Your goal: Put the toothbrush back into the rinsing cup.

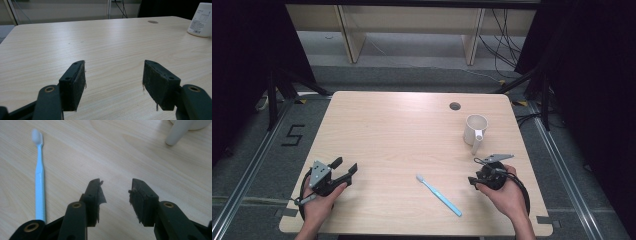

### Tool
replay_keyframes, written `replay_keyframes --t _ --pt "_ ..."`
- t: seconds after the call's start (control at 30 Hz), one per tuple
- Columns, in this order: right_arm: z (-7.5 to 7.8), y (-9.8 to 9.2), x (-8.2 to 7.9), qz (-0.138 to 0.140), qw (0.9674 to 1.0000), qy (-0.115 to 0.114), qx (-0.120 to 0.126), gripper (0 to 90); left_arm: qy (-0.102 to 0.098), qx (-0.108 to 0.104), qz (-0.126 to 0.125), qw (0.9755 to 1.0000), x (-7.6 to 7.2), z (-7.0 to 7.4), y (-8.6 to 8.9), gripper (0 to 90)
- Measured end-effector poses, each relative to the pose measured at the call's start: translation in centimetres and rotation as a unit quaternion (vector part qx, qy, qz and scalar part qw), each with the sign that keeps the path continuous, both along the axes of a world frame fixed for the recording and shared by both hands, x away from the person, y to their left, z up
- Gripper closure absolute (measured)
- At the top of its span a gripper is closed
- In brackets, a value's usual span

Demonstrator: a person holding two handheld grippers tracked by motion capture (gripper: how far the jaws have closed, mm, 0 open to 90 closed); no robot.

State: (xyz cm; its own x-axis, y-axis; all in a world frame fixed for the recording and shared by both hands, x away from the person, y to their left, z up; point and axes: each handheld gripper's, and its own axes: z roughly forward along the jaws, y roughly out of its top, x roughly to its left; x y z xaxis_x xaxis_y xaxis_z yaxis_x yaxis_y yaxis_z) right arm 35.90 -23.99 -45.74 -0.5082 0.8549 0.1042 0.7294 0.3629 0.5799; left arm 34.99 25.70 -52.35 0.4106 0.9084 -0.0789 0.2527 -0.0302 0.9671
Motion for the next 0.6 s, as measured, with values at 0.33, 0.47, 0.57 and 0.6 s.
replay_keyframes --t 0.33,0.47,0.57,0.6 --pt "1.2 0.7 1.1 0.042 0.9968 0.047 -0.05 58.4 0.001 -0.001 -0.002 1.0 0.1 0.0 0.0 34.3" --pt "1.8 1.2 1.1 0.07 0.9923 0.07 -0.074 58.2 0.002 -0.002 0.0 1.0 0.1 0.0 0.0 34.3" --pt "2.0 1.5 1.2 0.082 0.99 0.079 -0.084 57.7 0.01 0.0 0.004 0.9999 0.0 0.1 0.0 34.3" --pt "2.1 1.9 1.1 0.084 0.9876 0.093 -0.095 57.8 0.007 0.0 0.003 1.0 0.0 0.1 0.0 34.3"
